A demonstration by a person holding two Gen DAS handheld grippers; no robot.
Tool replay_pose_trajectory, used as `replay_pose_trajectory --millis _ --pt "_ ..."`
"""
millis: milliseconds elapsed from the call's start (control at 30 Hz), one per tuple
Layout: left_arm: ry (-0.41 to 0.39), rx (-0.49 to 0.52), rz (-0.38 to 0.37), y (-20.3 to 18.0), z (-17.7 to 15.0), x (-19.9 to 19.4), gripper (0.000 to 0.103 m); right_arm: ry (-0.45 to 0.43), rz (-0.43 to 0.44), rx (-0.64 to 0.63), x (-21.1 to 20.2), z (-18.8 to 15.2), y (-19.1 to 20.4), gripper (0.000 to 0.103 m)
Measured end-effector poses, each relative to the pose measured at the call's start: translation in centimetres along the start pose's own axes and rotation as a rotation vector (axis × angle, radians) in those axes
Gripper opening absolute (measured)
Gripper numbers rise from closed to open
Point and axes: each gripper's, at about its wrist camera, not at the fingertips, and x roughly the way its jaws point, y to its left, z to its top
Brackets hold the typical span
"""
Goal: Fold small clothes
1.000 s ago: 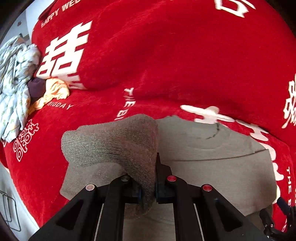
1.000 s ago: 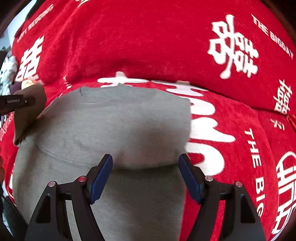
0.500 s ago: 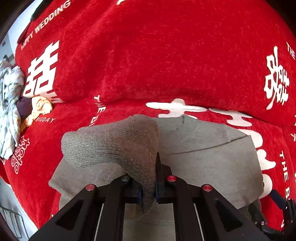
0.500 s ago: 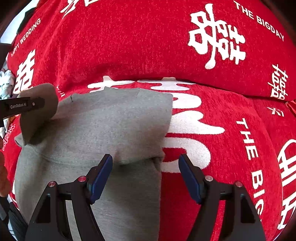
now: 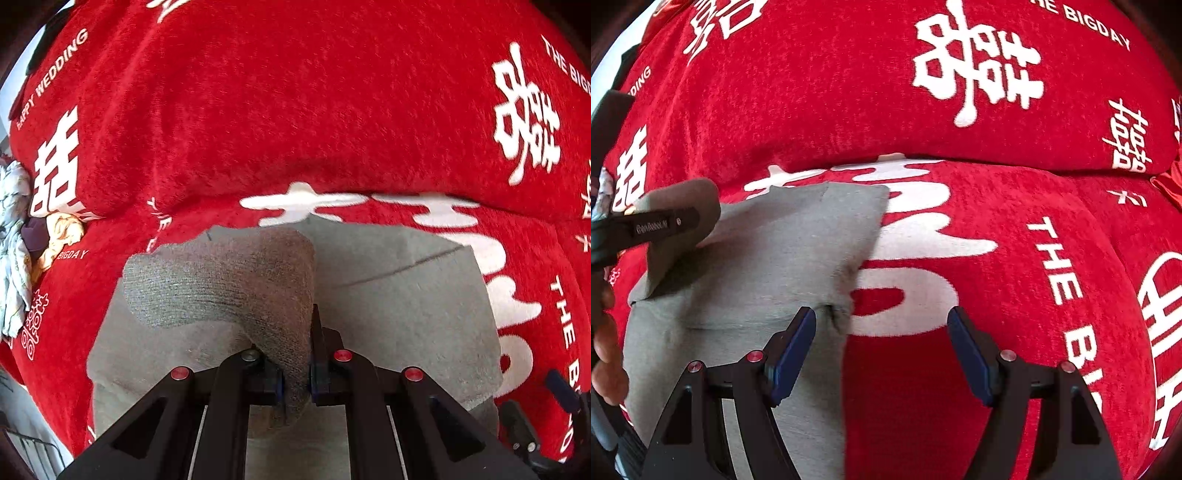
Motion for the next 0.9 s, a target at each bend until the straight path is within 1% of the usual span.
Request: replay_pose_trajectory --millis 167,267,300,333,367,400,467,533,633,667,700,767,833,900 --pt "0.014 0.069 0.008 -2.2 -1.0 1.1 0.011 0.002 0.003 0.027 0.1 -0.4 -1.3 0.077" --pt "0.042 0.107 0.000 -3.2 -1.6 2.2 0.011 0.003 0.006 0.032 0.1 -0.8 -1.8 0.077" --pt "0.047 0.115 0.004 -3.4 -1.8 2.5 0.015 0.002 0.006 0.033 0.1 -0.9 -1.9 0.077" --pt "0.054 0.121 0.006 -3.6 -2.1 2.8 0.029 0.003 0.007 0.035 0.1 -1.0 -2.0 0.077" --pt "0.059 0.124 -0.008 -3.7 -2.4 3.1 0.037 0.003 0.009 0.039 0.1 -1.2 -2.2 0.077" --pt "0.056 0.123 -0.014 -3.8 -2.5 3.2 0.049 0.003 0.010 0.041 0.2 -1.2 -2.4 0.077" --pt "0.039 0.129 -0.014 -3.9 -2.9 3.1 0.049 0.007 0.010 0.047 0.4 -1.5 -2.7 0.077" --pt "0.034 0.130 -0.049 -3.9 -3.1 3.0 0.049 0.010 0.011 0.052 0.6 -1.6 -2.9 0.077" --pt "0.040 0.088 -0.130 -3.1 -3.2 3.0 0.049 0.011 0.012 0.059 0.8 -1.7 -3.2 0.077" --pt "0.037 0.070 -0.173 -2.6 -3.3 2.9 0.049 0.009 0.014 0.061 0.7 -1.7 -3.2 0.077" --pt "0.034 0.066 -0.198 -2.3 -3.4 2.8 0.049 0.002 0.018 0.064 0.6 -1.6 -3.3 0.077" --pt "0.023 0.068 -0.250 -1.7 -3.7 2.2 0.049 -0.011 0.025 0.064 0.4 -1.4 -3.2 0.077" --pt "-0.002 0.074 -0.329 -0.9 -4.2 1.3 0.049 -0.019 0.023 0.054 0.2 -1.1 -2.9 0.077" --pt "-0.018 0.079 -0.383 -0.2 -4.4 0.7 0.049 -0.025 0.023 0.039 0.2 -0.8 -2.5 0.077"
